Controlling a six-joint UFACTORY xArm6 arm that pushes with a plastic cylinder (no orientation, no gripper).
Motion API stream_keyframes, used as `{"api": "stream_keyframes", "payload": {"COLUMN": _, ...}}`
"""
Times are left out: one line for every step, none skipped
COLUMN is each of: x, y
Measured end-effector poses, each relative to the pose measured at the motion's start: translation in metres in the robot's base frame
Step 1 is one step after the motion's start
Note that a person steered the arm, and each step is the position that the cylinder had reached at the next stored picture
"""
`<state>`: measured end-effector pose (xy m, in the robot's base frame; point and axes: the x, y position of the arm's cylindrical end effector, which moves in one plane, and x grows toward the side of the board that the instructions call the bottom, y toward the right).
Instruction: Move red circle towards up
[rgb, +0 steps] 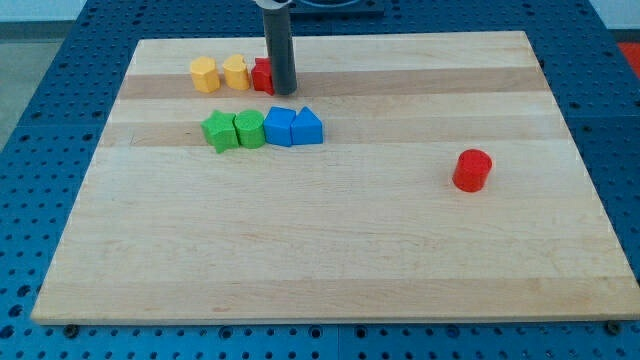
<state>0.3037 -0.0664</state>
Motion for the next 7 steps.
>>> {"api": "stream_keyframes", "payload": {"x": 0.0, "y": 0.012}}
{"api": "stream_keyframes", "payload": {"x": 0.0, "y": 0.045}}
{"api": "stream_keyframes", "payload": {"x": 0.024, "y": 0.117}}
{"api": "stream_keyframes", "payload": {"x": 0.043, "y": 0.191}}
{"api": "stream_keyframes", "payload": {"x": 0.067, "y": 0.26}}
{"api": "stream_keyframes", "payload": {"x": 0.14, "y": 0.299}}
{"api": "stream_keyframes", "payload": {"x": 0.255, "y": 0.291}}
